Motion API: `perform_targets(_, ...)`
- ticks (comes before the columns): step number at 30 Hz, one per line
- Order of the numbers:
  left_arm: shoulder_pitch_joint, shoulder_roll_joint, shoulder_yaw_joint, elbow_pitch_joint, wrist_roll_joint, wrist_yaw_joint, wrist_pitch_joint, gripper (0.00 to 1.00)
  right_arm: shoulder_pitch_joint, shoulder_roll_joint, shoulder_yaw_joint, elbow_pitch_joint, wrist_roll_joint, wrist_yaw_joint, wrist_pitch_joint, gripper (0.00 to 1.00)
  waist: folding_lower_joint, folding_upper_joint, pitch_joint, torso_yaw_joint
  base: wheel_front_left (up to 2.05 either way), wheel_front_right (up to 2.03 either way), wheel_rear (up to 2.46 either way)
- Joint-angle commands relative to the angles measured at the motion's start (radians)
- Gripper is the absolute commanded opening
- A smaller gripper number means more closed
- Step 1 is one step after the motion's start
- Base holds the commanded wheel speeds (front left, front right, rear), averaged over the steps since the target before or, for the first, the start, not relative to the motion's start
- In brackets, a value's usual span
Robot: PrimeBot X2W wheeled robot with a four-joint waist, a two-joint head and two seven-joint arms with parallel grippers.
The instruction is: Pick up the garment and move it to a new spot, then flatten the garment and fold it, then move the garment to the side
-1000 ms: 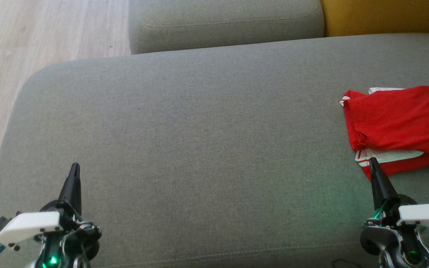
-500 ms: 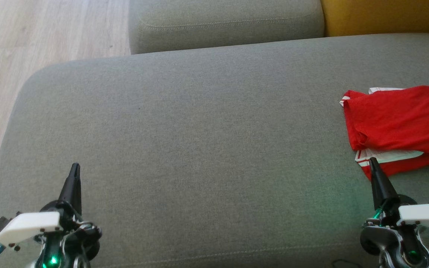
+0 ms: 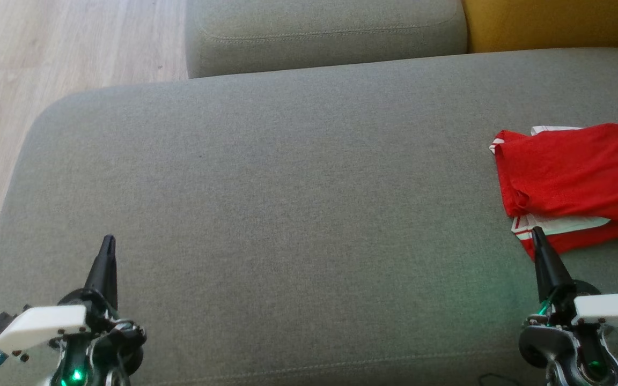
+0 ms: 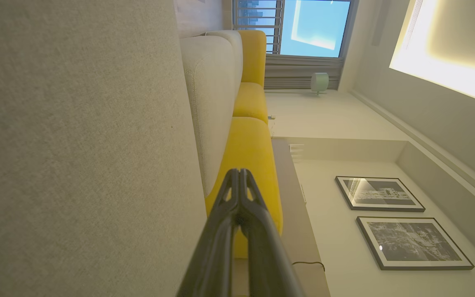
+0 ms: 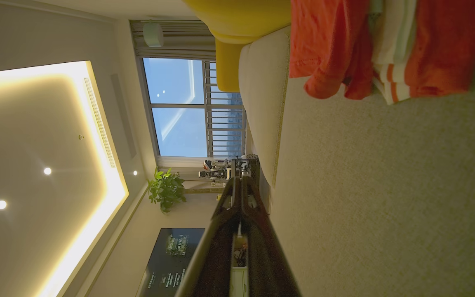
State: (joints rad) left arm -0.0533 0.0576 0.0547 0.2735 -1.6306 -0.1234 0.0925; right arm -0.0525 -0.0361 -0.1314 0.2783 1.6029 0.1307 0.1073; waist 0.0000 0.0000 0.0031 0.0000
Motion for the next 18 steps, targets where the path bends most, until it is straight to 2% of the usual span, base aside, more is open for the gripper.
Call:
perform_targets(1, -0.053, 0.006, 0.04, -0.029, 0.006, -0.007, 0.006, 0.0, -0.055, -0.014, 0.018, -0.034, 0.006, 0.0, 0.006, 0.0, 0.0, 0.0, 0.0, 0.0, 0.0, 0.0, 0.0)
perform_targets(18, -0.053, 0.003, 0.044, -0.029, 0.01, -0.007, 0.009, 0.0, -0.055, -0.014, 0.018, -0.034, 0.006, 0.0, 0.006, 0.0, 0.0, 0.0, 0.0, 0.0, 0.0, 0.0, 0.0)
